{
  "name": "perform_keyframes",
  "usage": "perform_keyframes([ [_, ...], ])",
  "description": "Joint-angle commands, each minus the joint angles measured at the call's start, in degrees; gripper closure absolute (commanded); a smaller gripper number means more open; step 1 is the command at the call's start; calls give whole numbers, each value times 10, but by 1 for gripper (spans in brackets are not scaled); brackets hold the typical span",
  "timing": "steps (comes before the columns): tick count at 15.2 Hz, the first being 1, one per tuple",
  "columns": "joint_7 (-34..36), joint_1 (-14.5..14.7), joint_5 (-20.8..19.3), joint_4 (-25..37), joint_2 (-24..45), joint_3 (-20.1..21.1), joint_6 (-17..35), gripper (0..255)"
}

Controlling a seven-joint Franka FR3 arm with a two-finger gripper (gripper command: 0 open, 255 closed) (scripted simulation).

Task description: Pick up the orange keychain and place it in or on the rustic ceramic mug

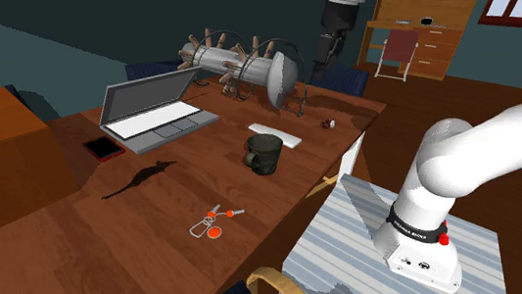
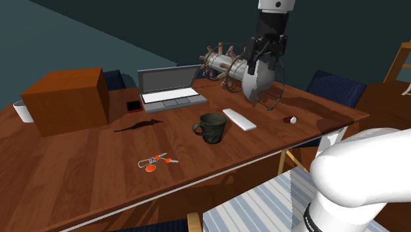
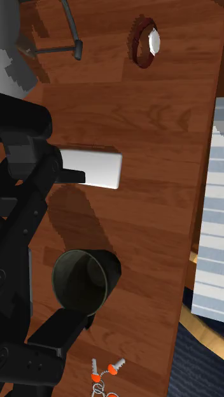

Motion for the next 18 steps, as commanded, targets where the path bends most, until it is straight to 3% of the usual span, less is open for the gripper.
perform_keyframes([
  [1,0,0,0,0,0,0,0,0],
  [10,157,22,78,-70,14,119,71,0],
  [18,297,32,138,-76,93,235,154,0],
])
